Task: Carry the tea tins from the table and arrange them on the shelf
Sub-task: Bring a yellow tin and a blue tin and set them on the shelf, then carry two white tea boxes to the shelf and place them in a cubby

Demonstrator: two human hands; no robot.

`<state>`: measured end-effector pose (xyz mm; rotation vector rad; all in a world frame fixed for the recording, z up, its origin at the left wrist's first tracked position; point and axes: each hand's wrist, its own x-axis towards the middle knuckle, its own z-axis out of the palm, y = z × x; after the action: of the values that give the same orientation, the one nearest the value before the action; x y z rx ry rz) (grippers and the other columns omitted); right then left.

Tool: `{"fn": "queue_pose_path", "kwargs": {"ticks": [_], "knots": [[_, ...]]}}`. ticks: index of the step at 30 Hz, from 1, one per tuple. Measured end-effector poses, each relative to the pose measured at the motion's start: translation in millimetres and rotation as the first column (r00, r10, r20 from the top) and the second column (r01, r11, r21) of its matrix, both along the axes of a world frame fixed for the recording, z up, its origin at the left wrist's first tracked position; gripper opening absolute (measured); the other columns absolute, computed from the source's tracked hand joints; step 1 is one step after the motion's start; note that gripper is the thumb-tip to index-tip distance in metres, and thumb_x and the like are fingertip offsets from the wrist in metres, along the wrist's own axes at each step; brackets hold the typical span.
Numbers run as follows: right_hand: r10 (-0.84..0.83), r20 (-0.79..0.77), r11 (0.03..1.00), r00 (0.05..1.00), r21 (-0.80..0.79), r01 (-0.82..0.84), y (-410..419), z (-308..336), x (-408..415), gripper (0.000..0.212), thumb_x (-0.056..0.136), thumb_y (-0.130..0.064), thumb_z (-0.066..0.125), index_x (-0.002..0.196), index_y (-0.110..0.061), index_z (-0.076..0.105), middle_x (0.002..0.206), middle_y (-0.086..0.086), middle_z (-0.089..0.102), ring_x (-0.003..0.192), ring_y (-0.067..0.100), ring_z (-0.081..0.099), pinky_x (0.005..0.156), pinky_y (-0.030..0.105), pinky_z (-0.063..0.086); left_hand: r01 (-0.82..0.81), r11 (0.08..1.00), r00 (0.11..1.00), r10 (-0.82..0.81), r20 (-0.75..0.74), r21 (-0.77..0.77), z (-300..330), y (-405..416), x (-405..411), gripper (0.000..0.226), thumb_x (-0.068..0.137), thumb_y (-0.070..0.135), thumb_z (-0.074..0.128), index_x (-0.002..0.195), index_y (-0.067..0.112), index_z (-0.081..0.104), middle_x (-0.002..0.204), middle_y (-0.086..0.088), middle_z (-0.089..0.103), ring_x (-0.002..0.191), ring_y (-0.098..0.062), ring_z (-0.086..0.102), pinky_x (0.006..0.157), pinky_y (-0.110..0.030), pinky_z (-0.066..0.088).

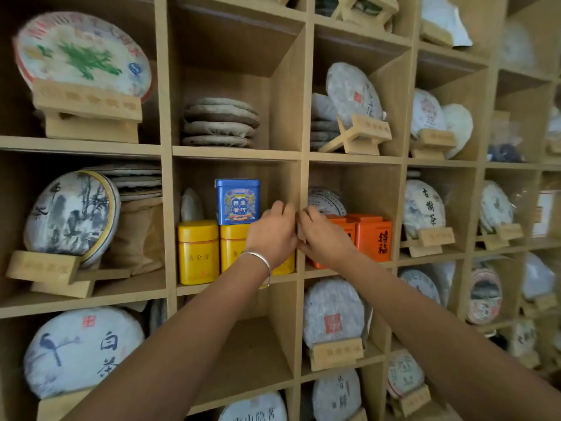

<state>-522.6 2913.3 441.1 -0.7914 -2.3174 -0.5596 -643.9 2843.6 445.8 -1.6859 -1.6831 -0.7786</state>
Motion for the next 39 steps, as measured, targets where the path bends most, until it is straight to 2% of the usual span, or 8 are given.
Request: {"fn": "queue_pose_path", "kwargs": {"ticks": [6, 9, 14, 18, 25, 28, 33, 39], "knots": [[-0.259, 0.117, 0.966, 0.959, 0.017, 0.259, -29.3, -4.4, 86.9, 0.040, 0.089, -0.027, 0.058, 0.124, -0.009, 0.047, 0.122, 0.013, 0.048, 0.107, 0.030, 0.053, 0.065, 0.032, 0.034, 0.192, 0.974, 0.981, -0.193, 0.002, -0.120, -12.1, 14.2, 56.3, 0.038, 0.086, 0.028, 0.054, 0.121, 0.013, 0.048, 0.122, -0.011, 0.055, 0.110, -0.031, 0.055, 0.080, -0.039, 0.049], [-0.424, 0.188, 0.895, 0.886, -0.061, 0.441, -50.2, -18.6, 164.9, 0.042, 0.091, -0.031, 0.056, 0.125, -0.009, 0.046, 0.123, 0.014, 0.046, 0.109, 0.032, 0.051, 0.072, 0.039, 0.043, 0.340, 0.919, 0.938, -0.346, 0.008, -0.197, -31.3, 23.8, 116.6, 0.033, 0.086, 0.031, 0.055, 0.114, 0.015, 0.051, 0.117, -0.010, 0.055, 0.110, -0.031, 0.054, 0.078, -0.041, 0.048], [-0.742, 0.275, 0.585, 0.612, -0.182, 0.791, -122.3, -51.6, 323.2, 0.048, 0.091, -0.037, 0.058, 0.128, -0.009, 0.044, 0.125, 0.015, 0.047, 0.109, 0.035, 0.054, 0.078, 0.041, 0.048, 0.542, 0.733, 0.794, -0.607, -0.035, -0.411, -62.9, 11.6, 258.2, 0.041, 0.086, 0.036, 0.057, 0.121, 0.015, 0.052, 0.126, -0.010, 0.055, 0.115, -0.032, 0.053, 0.088, -0.040, 0.049], [-0.894, 0.257, 0.306, 0.367, -0.246, 0.920, -219.6, -71.9, 444.8, 0.043, 0.090, -0.035, 0.059, 0.122, -0.008, 0.047, 0.119, 0.016, 0.049, 0.110, 0.038, 0.053, 0.076, 0.041, 0.045, 0.651, 0.589, 0.644, -0.763, -0.063, -0.479, -69.3, -34.7, 383.2, 0.036, 0.085, 0.035, 0.058, 0.112, 0.011, 0.057, 0.115, -0.014, 0.061, 0.105, -0.034, 0.058, 0.080, -0.038, 0.049], [-0.973, 0.218, -0.142, -0.074, -0.316, 0.938, -433.0, -80.5, 600.9, 0.042, 0.086, -0.038, 0.058, 0.118, -0.012, 0.051, 0.117, 0.016, 0.051, 0.111, 0.037, 0.056, 0.084, 0.042, 0.049, 0.829, 0.252, 0.298, -0.954, 0.013, -0.498, -73.4, -170.4, 583.0, 0.041, 0.083, 0.034, 0.060, 0.118, 0.014, 0.053, 0.122, -0.013, 0.058, 0.114, -0.034, 0.054, 0.091, -0.042, 0.048], [-0.949, 0.245, -0.271, -0.198, -0.315, 0.910, -515.2, -84.8, 647.6, 0.039, 0.089, -0.035, 0.058, 0.118, -0.011, 0.050, 0.117, 0.015, 0.050, 0.112, 0.036, 0.055, 0.085, 0.041, 0.048, 0.845, 0.139, 0.176, -0.984, 0.023, -0.517, -84.8, -230.3, 650.0, 0.039, 0.084, 0.034, 0.058, 0.118, 0.016, 0.052, 0.122, -0.010, 0.058, 0.114, -0.033, 0.054, 0.090, -0.040, 0.047], [-0.894, 0.316, -0.414, -0.318, -0.313, 0.855, -615.6, -88.8, 716.5, 0.047, 0.088, -0.041, 0.061, 0.122, -0.012, 0.048, 0.123, 0.014, 0.050, 0.114, 0.033, 0.053, 0.089, 0.042, 0.047, 0.830, 0.000, 0.048, -0.996, 0.070, -0.557, -107.4, -317.6, 751.9, 0.038, 0.087, 0.037, 0.058, 0.121, 0.019, 0.052, 0.119, -0.004, 0.059, 0.107, -0.025, 0.057, 0.088, -0.038, 0.051], [-0.882, 0.329, -0.443, -0.337, -0.339, 0.830, -693.6, -105.4, 803.2, 0.045, 0.089, -0.038, 0.061, 0.125, -0.014, 0.050, 0.128, 0.013, 0.050, 0.114, 0.030, 0.053, 0.092, 0.041, 0.048, 0.821, -0.104, -0.050, -0.993, 0.111, -0.562, -128.2, -399.7, 862.5, 0.040, 0.086, 0.038, 0.059, 0.122, 0.021, 0.053, 0.117, -0.003, 0.060, 0.104, -0.023, 0.059, 0.087, -0.036, 0.052]]}}
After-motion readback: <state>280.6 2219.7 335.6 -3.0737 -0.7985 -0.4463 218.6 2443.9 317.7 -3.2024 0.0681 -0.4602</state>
